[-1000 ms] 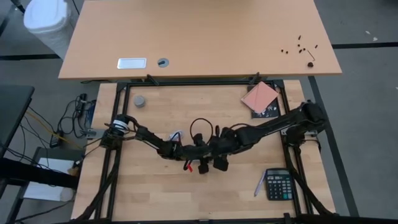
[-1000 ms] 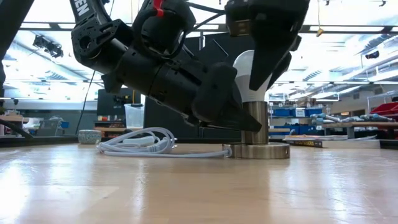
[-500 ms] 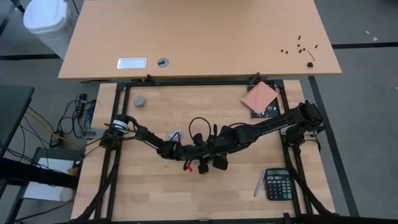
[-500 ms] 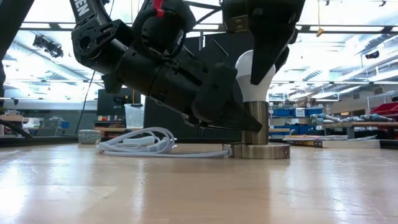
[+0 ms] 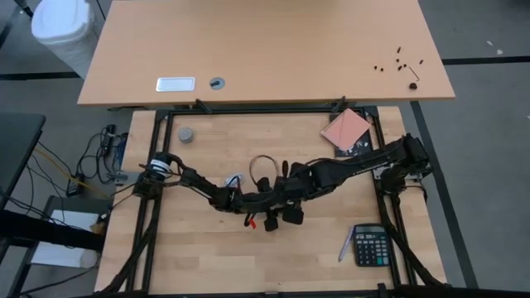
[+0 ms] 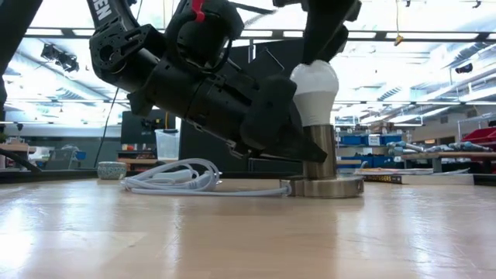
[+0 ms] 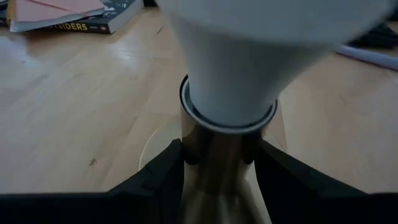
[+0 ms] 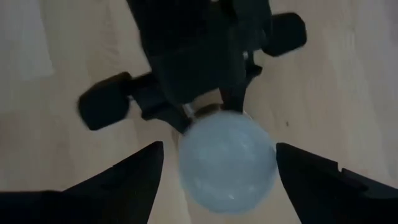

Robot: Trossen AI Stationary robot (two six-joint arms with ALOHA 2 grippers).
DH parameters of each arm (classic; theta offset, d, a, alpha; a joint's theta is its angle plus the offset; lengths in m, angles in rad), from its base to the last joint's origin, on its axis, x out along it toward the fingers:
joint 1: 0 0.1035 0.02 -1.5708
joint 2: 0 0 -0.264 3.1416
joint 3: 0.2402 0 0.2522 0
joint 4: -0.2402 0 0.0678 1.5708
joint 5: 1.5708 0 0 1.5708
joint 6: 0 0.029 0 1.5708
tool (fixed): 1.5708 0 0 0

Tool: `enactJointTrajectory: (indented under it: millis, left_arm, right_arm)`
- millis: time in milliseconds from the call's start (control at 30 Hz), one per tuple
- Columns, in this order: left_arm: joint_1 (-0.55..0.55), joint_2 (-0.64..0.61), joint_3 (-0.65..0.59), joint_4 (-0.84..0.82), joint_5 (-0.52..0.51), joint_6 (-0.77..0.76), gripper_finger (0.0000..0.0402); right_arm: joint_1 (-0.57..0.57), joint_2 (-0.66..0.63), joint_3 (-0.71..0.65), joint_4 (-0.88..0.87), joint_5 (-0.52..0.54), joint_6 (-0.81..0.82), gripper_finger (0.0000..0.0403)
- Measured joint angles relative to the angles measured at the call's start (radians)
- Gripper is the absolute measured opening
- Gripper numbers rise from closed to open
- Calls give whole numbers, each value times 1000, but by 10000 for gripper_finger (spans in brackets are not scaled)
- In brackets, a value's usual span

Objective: Screw lightbulb
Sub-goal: Remove the white lightbulb from the gold lamp

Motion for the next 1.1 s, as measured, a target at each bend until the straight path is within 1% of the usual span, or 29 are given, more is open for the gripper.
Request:
enactJointTrajectory:
  millis: [167, 267, 400, 500, 800, 967, 1100]
  left_arm:
    - [0, 0, 0, -5, 3, -2, 182]
    - [0, 0, 0, -7, 4, -3, 182]
    - [-1, 0, 0, -8, 6, -3, 182]
    - [-2, 0, 0, -11, 6, -3, 182]
    - [-2, 0, 1, -19, 7, -4, 182]
    - [-2, 0, 2, -25, 2, -7, 182]
    - [-2, 0, 2, -25, 0, -10, 182]
  right_arm:
    - [11, 7, 13, -31, 19, -1, 316]
    - [22, 25, 13, -33, 49, 1, 316]
    - [34, 42, 13, -43, 63, -68, 322]
    - [39, 50, 13, -31, 63, -129, 333]
    - [37, 98, 11, -14, 49, -192, 383]
    - [38, 114, 11, -9, 77, -138, 396]
    - [30, 123, 11, -15, 82, -28, 383]
